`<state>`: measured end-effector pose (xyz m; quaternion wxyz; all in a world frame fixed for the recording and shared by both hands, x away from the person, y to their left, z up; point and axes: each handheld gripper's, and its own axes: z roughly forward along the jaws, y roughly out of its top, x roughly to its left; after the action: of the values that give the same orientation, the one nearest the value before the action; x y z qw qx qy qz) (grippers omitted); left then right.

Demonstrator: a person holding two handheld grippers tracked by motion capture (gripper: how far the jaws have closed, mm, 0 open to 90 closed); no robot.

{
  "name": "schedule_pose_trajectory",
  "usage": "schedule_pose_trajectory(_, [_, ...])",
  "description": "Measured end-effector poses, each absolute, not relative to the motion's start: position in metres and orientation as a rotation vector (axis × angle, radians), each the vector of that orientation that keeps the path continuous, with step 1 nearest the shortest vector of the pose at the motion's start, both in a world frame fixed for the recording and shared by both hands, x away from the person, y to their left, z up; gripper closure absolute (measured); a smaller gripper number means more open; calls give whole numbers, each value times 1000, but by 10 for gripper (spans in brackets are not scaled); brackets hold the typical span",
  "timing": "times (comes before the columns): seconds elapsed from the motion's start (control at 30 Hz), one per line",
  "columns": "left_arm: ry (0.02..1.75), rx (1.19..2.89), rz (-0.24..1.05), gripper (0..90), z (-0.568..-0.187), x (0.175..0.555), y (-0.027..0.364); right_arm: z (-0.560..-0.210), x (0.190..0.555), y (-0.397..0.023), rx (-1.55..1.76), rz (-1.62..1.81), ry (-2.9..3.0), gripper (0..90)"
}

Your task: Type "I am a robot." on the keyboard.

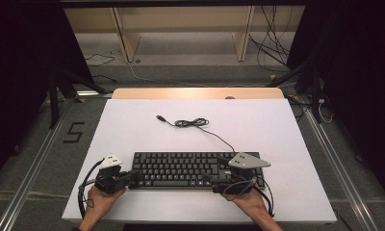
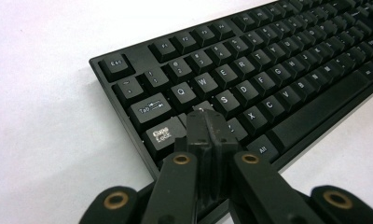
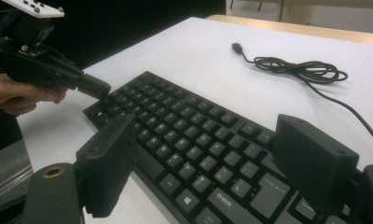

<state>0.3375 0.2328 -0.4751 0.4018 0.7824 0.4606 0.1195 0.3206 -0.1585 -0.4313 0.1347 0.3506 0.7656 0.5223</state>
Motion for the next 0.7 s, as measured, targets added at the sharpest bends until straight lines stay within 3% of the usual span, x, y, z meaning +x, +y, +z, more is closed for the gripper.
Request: schedule_pose_trajectory(0.7, [1176,2011,289,889,-479,340,231,-433,317,-164,1023,1506,2216,230])
